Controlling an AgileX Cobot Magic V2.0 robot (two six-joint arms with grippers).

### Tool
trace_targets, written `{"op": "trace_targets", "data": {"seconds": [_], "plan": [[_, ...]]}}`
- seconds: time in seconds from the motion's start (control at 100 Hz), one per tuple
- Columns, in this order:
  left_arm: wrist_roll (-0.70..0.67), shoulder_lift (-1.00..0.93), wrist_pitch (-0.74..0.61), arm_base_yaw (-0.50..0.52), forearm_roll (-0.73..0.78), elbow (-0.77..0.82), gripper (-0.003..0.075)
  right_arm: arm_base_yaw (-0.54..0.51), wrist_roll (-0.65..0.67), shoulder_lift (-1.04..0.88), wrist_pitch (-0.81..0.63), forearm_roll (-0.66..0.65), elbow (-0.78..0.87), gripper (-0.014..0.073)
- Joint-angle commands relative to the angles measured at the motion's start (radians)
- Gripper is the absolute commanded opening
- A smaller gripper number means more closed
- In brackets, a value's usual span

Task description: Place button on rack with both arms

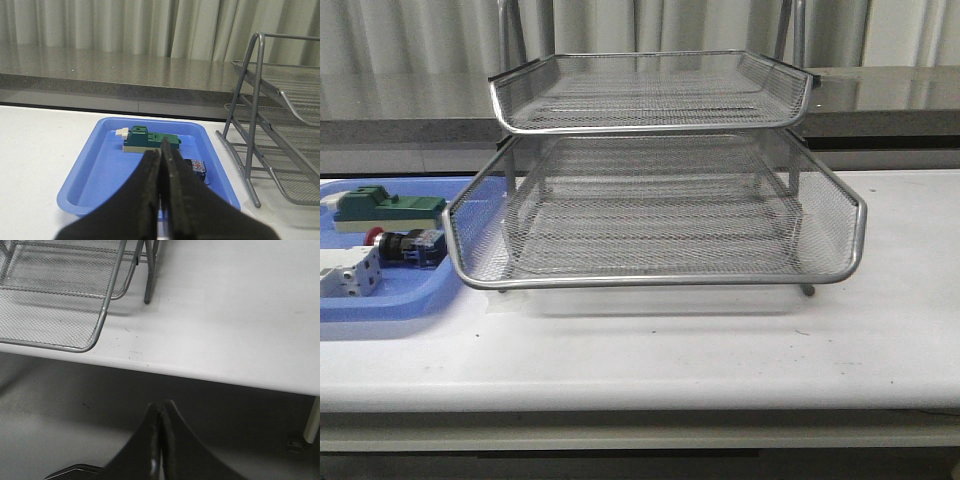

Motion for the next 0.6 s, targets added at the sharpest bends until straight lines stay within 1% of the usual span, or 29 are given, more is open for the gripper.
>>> {"op": "trace_targets", "data": {"seconds": [0.0, 0.1, 0.24, 0.43, 0.52, 0.59], "plan": [[-0.007, -0.013, -0.055, 0.002, -0.006, -0.035, -0.0020, -0.005, -0.001, 0.001, -0.048, -0.004, -0.034, -0.0071], [-0.007, 0.039, 0.008, 0.002, -0.006, -0.119, -0.0020, -0.005, -0.001, 0.001, -0.048, -0.004, -0.034, -0.0071], [-0.007, 0.184, 0.123, 0.002, -0.006, -0.274, -0.0020, -0.005, -0.001, 0.001, -0.048, -0.004, -0.034, -0.0071], [-0.007, 0.475, 0.314, 0.002, 0.004, -0.529, -0.0020, -0.005, -0.001, 0.001, -0.048, -0.004, -0.034, -0.0071], [-0.005, 0.605, 0.365, 0.002, 0.021, -0.641, -0.0020, -0.005, -0.001, 0.001, -0.048, -0.004, -0.034, -0.0071], [0.031, 0.710, 0.391, 0.002, 0.026, -0.715, -0.0020, -0.005, -0.001, 0.001, -0.048, -0.004, -0.034, -0.0071]]}}
